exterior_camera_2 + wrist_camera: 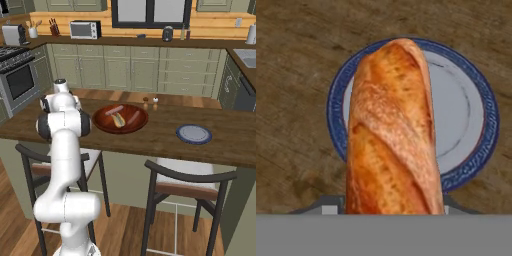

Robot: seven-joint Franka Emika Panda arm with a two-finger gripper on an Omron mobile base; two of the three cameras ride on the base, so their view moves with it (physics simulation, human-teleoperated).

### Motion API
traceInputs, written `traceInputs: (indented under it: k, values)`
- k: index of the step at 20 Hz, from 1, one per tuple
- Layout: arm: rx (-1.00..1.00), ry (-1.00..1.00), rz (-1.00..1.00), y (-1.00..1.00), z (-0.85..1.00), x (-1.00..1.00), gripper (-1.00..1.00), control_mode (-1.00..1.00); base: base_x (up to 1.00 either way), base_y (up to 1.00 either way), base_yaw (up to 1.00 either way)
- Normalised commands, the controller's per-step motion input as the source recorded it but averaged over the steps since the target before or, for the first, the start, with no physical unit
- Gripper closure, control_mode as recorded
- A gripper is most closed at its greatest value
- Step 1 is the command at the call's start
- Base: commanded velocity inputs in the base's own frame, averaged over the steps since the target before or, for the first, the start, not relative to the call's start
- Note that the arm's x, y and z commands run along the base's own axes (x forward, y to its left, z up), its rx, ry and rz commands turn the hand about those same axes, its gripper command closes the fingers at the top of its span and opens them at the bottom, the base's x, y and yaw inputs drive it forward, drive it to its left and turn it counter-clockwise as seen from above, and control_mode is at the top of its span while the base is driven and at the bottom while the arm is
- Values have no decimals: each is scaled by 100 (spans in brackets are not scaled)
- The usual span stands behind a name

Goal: Place one bun and one sausage from the bowl on each plate.

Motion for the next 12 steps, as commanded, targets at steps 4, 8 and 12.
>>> traceInputs:
  k: [4, 8, 12]
  values:
    - [0, 1, 0, 13, 0, 29, 100, -100, 0, 0, 0]
    - [0, 1, 0, 16, -11, 26, 100, -100, 0, 0, 0]
    - [0, 0, 0, 18, -21, 29, 100, -100, 0, 0, 0]
